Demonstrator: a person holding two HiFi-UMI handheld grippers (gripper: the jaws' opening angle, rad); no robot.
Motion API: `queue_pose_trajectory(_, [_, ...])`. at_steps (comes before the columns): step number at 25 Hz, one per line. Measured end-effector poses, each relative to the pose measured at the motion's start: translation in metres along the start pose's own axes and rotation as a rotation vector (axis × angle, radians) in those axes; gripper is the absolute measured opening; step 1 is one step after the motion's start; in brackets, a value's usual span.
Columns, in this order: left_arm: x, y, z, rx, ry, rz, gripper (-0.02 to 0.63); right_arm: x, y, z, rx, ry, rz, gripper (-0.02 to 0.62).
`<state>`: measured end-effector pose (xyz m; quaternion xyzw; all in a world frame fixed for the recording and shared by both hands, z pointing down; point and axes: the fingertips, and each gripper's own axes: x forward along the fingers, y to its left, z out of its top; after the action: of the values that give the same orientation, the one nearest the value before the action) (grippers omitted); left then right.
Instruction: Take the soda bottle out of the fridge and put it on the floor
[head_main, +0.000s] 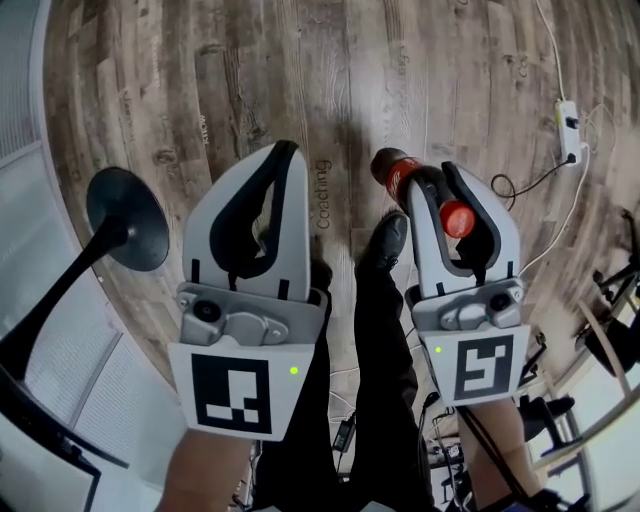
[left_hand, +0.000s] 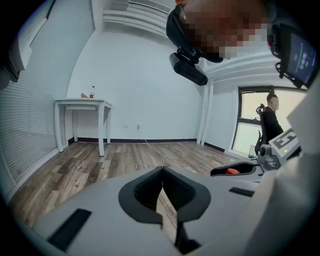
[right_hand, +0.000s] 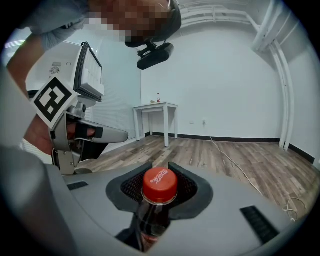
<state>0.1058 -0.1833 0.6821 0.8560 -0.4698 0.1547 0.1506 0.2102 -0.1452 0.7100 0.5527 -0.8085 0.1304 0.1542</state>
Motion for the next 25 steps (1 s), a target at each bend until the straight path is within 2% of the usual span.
queue_pose_trajectory(10, [0.011, 0.003, -0.043, -0.039, 0.002, -0.020, 0.017, 0.009, -0.008, -0.057, 0.014, 0.032, -0.005, 0.112])
queue_pose_trajectory(25, [0.017, 0.012, -0.100, -0.014, 0.011, -0.025, 0.017, 0.015, -0.009, -0.133, 0.020, 0.076, -0.013, 0.112])
